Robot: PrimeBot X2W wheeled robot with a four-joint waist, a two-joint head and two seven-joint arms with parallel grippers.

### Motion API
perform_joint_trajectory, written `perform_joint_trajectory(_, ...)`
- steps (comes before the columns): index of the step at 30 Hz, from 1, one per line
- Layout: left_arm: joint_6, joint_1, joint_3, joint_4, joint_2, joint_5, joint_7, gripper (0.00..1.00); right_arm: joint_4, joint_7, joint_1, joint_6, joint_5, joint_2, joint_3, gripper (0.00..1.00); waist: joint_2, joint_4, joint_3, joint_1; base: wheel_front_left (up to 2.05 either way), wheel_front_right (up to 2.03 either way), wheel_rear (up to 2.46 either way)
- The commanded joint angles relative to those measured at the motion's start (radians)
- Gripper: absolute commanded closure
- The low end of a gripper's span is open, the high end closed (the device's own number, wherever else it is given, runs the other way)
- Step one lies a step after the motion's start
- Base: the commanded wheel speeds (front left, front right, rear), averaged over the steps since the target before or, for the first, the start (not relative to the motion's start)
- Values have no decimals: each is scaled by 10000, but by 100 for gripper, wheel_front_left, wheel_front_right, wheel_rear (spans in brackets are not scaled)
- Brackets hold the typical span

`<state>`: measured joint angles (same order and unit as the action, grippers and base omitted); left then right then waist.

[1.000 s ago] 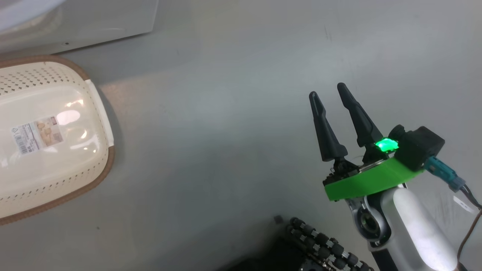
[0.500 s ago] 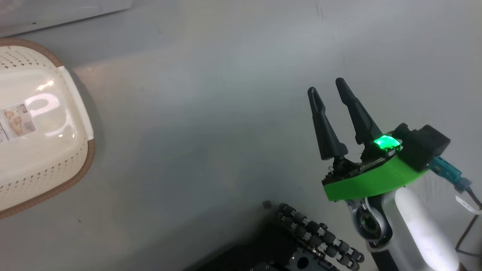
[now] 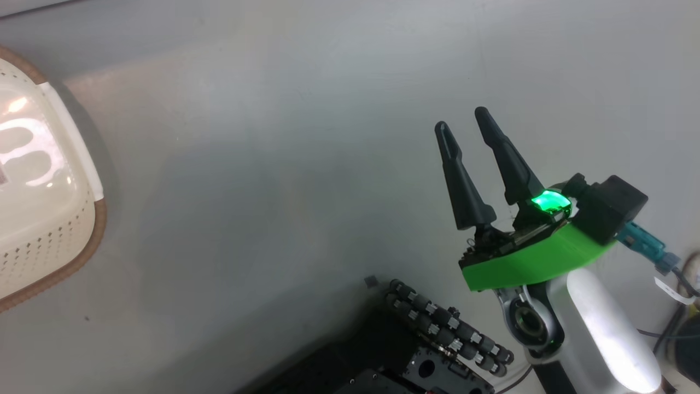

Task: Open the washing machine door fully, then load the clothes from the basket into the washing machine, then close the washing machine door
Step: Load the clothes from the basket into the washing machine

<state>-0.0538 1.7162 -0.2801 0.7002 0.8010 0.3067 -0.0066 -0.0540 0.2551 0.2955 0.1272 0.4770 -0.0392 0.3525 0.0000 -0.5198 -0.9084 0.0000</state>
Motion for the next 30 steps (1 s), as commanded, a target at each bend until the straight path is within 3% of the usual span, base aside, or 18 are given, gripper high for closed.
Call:
perform_joint_trajectory(1,-45,187,60,147,357,-56,-58,100,-268,66,-225,35,99,-110,115,0,0,22,-12,0,0,0,0)
perform_joint_trajectory(13,-624,762,-355,2725,-73,669,2082,100,-139,66,-39,35,70,-110,74,0,0,153,-5,0,0,0,0)
perform_joint_trajectory(14,-631,753,-406,2793,-92,664,2153,79,-119,66,-27,35,69,-110,63,0,0,169,15,0,0,0,0)
perform_joint_trajectory(15,-637,755,-410,2851,-126,708,2194,25,-95,66,-16,35,63,-110,54,0,0,183,30,0,0,0,0)
perform_joint_trajectory(16,-630,756,-391,2898,-165,759,2186,0,-79,66,-1,35,61,-110,44,0,0,195,47,0,0,0,0)
perform_joint_trajectory(30,-178,-547,-173,3247,-874,1309,802,0,78,66,-61,35,-198,-110,-286,0,0,549,700,0,0,0,0)
